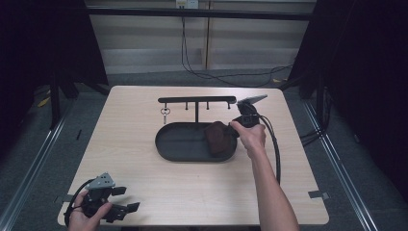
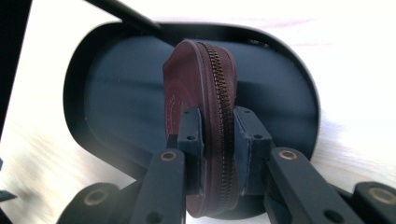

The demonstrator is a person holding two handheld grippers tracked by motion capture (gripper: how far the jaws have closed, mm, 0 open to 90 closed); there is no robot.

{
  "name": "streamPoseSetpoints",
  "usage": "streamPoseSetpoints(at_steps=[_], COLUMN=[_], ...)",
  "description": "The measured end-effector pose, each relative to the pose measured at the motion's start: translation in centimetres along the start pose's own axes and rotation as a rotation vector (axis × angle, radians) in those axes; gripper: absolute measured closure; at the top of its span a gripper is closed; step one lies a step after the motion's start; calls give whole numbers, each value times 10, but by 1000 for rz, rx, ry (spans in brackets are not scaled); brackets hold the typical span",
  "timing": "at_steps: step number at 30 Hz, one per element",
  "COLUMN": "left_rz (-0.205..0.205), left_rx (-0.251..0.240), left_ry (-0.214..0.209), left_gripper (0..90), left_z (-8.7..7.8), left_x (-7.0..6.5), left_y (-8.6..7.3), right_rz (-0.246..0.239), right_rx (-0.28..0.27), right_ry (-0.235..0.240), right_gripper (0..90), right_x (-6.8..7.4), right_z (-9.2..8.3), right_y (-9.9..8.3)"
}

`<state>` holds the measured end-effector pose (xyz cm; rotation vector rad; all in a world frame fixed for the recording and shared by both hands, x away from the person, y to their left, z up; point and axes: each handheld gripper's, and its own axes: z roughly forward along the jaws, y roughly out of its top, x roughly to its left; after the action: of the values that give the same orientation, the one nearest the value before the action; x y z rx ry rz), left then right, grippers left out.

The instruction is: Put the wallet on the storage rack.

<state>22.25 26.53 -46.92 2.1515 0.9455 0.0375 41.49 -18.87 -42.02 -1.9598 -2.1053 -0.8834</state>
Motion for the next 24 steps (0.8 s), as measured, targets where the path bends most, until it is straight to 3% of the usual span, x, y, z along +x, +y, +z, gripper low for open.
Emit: streamPoseSetpoints(at_steps=[7,24], left_rz=[2,4], left_rx=[7,8], left_ry=[-1,-3], left_gripper=[183,183], left_z=[1,1], left_x=[0,0], left_y=[0,0], right_rz=[7,-2], right_rx=[-8,-15], right_ry=[1,-95], right_gripper=[729,586], right_x=[-6,-10], right_z=[9,7], right_y=[-1,-2])
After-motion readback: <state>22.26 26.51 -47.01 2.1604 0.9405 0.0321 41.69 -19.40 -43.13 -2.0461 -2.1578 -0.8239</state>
